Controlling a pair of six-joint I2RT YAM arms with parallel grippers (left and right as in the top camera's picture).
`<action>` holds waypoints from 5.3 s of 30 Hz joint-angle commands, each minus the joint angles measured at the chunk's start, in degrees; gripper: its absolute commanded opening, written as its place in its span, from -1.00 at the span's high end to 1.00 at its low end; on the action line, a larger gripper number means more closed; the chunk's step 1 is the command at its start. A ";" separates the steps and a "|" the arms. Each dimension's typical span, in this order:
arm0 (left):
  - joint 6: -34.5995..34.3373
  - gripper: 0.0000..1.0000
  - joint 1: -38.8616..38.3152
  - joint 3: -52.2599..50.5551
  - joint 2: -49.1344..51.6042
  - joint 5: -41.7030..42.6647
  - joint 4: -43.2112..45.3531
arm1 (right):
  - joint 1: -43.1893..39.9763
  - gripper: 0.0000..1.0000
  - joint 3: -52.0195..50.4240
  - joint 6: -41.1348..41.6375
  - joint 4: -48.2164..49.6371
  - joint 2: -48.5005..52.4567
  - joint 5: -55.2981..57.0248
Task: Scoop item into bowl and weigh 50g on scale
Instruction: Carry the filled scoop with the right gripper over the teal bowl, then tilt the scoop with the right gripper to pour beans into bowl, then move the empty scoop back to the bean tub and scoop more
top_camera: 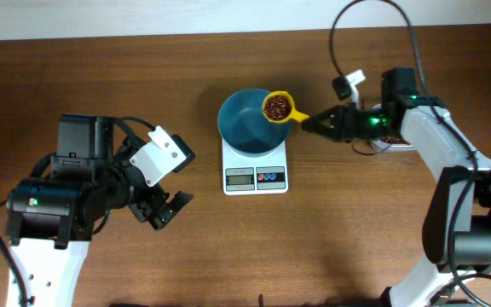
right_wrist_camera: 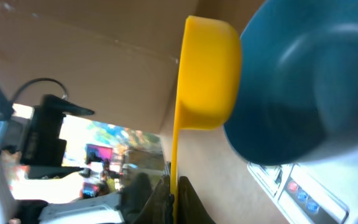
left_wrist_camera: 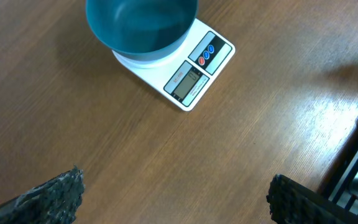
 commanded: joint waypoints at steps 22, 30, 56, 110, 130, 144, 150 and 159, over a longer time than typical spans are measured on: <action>-0.74 -0.97 0.28 1.05 0.15 1.01 0.00 | 7.74 0.92 0.31 -1.05 12.31 -5.55 23.71; -0.74 -0.97 0.28 1.05 0.15 1.01 0.00 | 8.59 0.92 0.33 -1.09 11.08 -6.99 29.88; -0.74 -0.97 0.28 1.05 0.15 1.01 0.00 | 13.99 0.92 0.33 -2.58 5.68 -16.00 47.43; -0.74 -0.97 0.28 1.05 0.15 1.01 0.00 | 19.10 0.92 0.31 -4.74 3.45 -15.98 55.95; -0.74 -0.97 0.28 1.05 0.15 1.01 0.00 | 21.90 0.92 3.56 -6.64 1.62 -16.37 61.68; -0.74 -0.97 0.28 1.05 0.15 1.01 0.00 | 22.84 0.92 5.05 -6.91 2.21 -14.56 66.51; -0.74 -0.97 0.28 1.05 0.15 1.01 0.00 | 24.33 0.92 5.07 -14.03 2.21 -13.84 67.95; -0.74 -0.97 0.28 1.05 0.15 1.01 0.00 | 27.65 0.92 5.09 -24.46 4.35 -13.84 79.56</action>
